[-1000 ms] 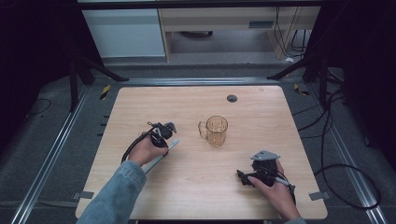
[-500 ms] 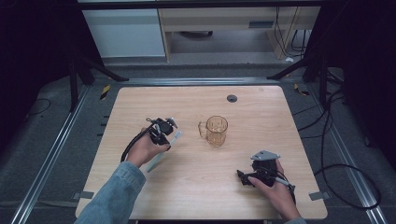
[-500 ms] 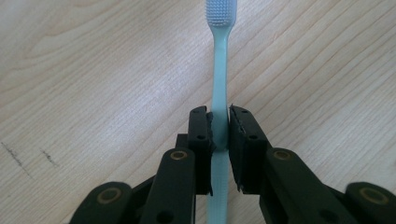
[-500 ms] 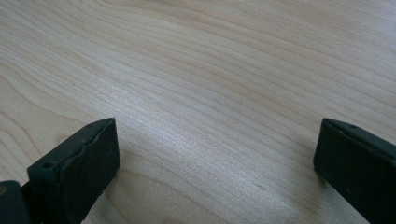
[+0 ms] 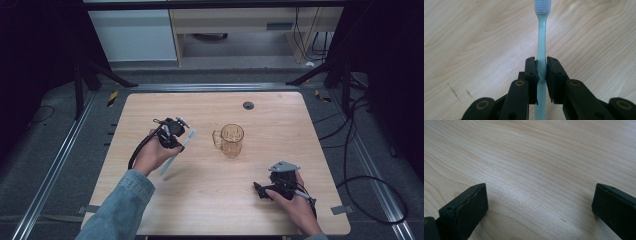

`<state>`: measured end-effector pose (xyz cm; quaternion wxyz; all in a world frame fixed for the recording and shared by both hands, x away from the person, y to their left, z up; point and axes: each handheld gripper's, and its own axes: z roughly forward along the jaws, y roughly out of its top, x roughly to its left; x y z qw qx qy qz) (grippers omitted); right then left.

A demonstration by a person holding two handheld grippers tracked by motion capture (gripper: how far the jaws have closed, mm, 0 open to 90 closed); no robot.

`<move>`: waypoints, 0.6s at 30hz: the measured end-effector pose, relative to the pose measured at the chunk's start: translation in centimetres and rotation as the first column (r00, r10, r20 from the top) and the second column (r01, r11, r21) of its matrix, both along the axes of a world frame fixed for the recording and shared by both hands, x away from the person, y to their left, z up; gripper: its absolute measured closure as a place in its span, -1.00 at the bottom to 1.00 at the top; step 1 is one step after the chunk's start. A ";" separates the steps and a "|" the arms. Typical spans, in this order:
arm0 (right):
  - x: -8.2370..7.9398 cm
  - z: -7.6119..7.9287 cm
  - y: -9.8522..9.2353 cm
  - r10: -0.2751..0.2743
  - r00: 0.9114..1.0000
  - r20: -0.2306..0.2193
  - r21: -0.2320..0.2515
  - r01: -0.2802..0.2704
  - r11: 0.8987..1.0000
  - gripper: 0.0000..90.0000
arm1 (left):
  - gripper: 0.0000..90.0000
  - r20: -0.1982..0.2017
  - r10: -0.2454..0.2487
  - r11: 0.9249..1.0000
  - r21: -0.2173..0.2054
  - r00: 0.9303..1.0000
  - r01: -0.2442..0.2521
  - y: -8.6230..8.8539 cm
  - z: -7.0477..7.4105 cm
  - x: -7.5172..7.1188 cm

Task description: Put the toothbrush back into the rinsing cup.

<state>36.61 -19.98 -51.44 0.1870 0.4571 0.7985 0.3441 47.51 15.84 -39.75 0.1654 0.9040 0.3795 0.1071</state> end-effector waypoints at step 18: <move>0.0 0.0 0.0 0.001 1.000 0.002 -0.003 -0.001 1.000 -0.98 | 0.75 0.139 0.017 0.987 -0.158 0.990 0.005 -1.2 2.5 -0.9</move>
